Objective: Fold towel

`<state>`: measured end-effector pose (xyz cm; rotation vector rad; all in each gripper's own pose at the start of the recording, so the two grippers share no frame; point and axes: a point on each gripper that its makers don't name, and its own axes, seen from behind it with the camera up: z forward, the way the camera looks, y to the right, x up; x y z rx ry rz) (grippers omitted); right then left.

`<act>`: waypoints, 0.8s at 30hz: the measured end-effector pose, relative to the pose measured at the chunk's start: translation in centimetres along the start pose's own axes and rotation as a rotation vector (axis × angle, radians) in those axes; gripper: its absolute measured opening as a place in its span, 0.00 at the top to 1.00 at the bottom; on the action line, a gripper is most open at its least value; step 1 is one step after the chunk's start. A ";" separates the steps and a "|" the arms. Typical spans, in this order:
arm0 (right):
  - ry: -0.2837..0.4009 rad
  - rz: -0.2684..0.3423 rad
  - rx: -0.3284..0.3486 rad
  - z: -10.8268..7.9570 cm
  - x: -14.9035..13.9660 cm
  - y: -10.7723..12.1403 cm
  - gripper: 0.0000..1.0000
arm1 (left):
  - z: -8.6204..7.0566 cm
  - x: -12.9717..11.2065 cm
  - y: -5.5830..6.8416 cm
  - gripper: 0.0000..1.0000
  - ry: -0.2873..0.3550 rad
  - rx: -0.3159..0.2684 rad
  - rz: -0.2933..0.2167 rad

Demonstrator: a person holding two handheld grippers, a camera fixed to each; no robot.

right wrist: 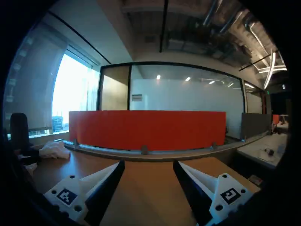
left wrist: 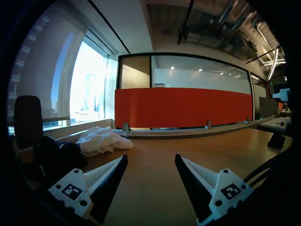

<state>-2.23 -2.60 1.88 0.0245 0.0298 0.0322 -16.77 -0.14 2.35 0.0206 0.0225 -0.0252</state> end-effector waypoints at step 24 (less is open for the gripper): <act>0.016 0.055 -0.050 -0.9 -9.1 3.8 0.01 | 0.0 -0.2 0.1 0.07 0.001 0.000 0.000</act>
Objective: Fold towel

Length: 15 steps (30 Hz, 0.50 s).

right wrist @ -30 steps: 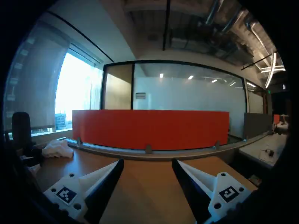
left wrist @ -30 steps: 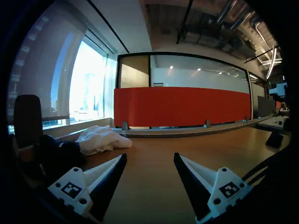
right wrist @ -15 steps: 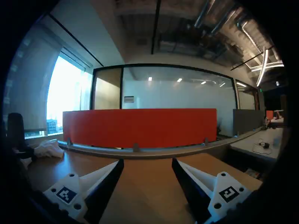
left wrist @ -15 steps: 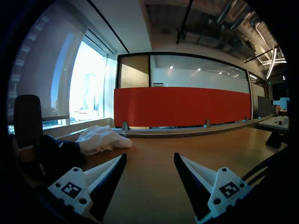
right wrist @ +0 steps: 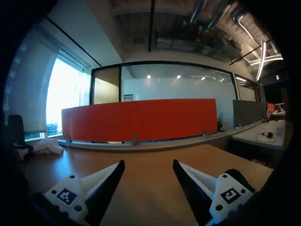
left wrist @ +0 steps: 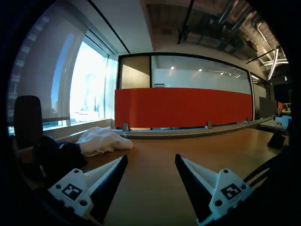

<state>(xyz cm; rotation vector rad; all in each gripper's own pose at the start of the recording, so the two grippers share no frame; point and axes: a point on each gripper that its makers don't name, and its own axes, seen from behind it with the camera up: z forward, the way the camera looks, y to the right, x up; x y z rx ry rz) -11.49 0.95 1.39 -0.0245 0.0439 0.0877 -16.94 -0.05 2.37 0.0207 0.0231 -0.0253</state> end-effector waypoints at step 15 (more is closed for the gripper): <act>-0.036 -0.016 0.002 0.4 -2.9 0.0 0.01 | 0.0 0.0 0.1 0.07 0.000 0.000 0.000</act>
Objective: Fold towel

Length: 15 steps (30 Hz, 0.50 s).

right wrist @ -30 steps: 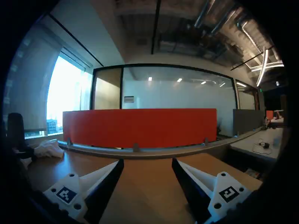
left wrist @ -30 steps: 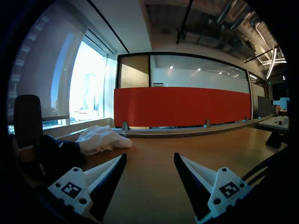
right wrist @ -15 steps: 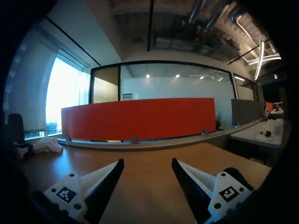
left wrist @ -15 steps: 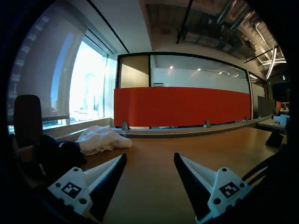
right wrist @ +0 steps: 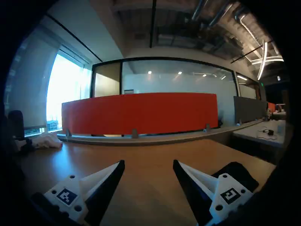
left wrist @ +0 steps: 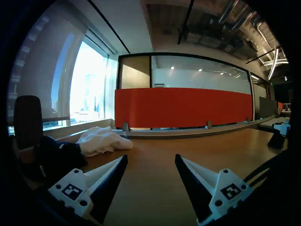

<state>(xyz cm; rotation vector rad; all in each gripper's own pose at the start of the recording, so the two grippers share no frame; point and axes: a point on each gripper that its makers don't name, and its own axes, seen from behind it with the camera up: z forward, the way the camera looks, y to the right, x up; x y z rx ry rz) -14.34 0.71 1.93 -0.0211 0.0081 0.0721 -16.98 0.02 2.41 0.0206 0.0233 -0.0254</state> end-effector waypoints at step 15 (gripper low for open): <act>0.005 -0.041 0.004 -0.1 -0.2 -0.5 0.01 | 0.0 0.0 0.0 0.07 0.000 0.000 0.000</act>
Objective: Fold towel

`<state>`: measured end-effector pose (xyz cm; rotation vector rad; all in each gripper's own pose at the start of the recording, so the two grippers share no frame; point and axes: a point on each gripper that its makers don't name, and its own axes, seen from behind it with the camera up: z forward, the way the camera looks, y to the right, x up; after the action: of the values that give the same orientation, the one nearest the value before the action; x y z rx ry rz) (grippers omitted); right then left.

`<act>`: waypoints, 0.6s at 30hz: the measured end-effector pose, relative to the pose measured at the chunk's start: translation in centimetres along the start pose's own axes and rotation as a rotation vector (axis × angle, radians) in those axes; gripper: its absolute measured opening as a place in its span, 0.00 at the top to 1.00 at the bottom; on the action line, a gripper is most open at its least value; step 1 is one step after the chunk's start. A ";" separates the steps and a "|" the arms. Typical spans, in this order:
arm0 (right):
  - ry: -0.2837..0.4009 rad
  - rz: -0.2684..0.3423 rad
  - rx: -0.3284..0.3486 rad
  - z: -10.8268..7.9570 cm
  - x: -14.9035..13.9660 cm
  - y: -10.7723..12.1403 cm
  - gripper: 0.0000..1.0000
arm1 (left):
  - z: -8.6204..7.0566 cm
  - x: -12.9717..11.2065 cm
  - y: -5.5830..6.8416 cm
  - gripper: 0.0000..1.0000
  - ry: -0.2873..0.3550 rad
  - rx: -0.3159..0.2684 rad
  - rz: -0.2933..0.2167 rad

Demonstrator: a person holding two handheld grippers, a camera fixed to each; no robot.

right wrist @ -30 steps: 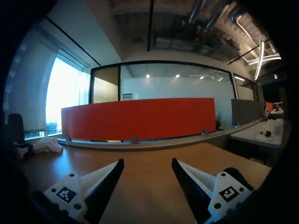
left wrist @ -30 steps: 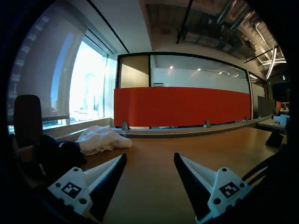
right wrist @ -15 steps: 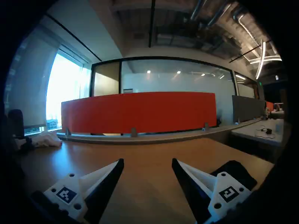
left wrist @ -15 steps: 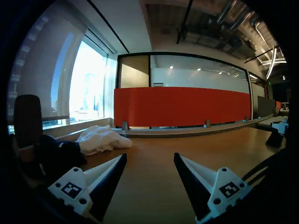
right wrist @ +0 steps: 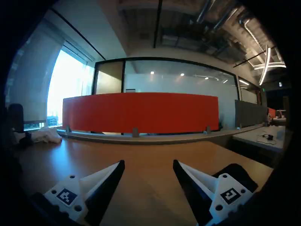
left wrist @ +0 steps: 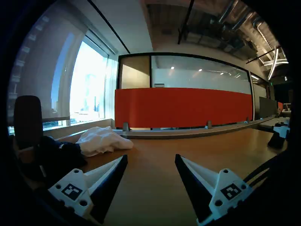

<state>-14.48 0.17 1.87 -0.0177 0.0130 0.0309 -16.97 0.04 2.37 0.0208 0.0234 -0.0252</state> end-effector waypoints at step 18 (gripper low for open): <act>0.001 0.000 0.012 -0.7 0.0 -0.6 0.01 | 0.0 0.0 0.0 0.07 0.000 0.000 0.000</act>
<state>-14.45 -0.47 1.22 -0.0054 0.0141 0.0309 -17.01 0.04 2.40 0.0208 0.0234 -0.0254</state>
